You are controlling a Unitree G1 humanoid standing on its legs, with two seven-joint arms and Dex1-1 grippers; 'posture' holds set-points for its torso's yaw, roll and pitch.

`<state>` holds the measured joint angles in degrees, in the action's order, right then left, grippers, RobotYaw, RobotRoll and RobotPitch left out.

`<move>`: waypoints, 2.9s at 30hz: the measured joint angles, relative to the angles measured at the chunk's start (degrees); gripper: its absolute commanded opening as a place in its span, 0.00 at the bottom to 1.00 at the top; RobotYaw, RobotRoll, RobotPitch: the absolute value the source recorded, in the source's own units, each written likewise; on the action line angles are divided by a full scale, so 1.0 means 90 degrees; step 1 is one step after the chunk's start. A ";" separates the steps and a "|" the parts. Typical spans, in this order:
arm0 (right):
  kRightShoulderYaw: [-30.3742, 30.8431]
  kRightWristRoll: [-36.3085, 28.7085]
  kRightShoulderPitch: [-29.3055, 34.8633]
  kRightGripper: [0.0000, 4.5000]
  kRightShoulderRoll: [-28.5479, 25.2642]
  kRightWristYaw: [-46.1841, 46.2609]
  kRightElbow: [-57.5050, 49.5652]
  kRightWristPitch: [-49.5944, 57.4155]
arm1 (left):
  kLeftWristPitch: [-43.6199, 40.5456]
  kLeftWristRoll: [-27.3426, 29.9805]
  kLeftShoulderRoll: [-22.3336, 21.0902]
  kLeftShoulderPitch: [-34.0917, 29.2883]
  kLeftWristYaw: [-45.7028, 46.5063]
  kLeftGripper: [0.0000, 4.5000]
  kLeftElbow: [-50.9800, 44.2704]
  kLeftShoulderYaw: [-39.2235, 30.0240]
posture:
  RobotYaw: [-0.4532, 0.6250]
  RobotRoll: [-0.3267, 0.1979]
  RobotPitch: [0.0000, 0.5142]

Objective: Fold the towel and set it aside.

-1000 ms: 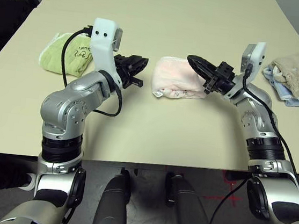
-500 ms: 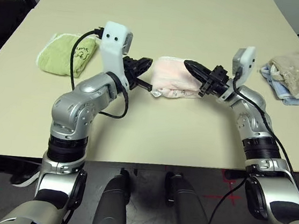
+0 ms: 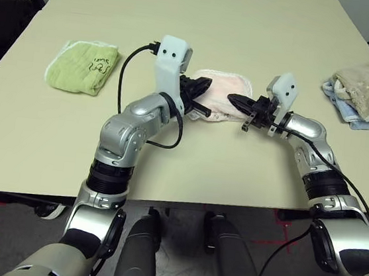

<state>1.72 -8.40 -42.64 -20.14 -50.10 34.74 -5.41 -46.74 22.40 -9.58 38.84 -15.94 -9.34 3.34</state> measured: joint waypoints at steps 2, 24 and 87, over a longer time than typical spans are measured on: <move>0.0000 0.0027 0.0028 0.00 -0.0028 0.0002 0.0027 -0.0005 | -0.0041 0.0003 -0.0043 -0.0089 -0.0047 0.00 -0.0091 0.0000 | 0.27 0.62 0.47; -0.0094 -0.0126 -0.0361 0.00 -0.0028 0.0027 0.0138 0.0022 | -0.0324 -0.0001 -0.0417 -0.0374 -0.0181 0.00 -0.0396 -0.0073 | 0.28 0.62 0.48; -0.0232 0.0454 -0.1376 0.00 0.0344 0.0710 0.2086 -0.0437 | 0.2295 -0.1529 -0.0351 0.1050 -0.1243 0.00 0.3406 0.0372 | 0.23 0.62 0.54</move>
<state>-0.37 -4.31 -55.03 -17.04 -43.71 53.52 -9.35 -26.09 8.64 -12.74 48.29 -27.13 21.31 6.68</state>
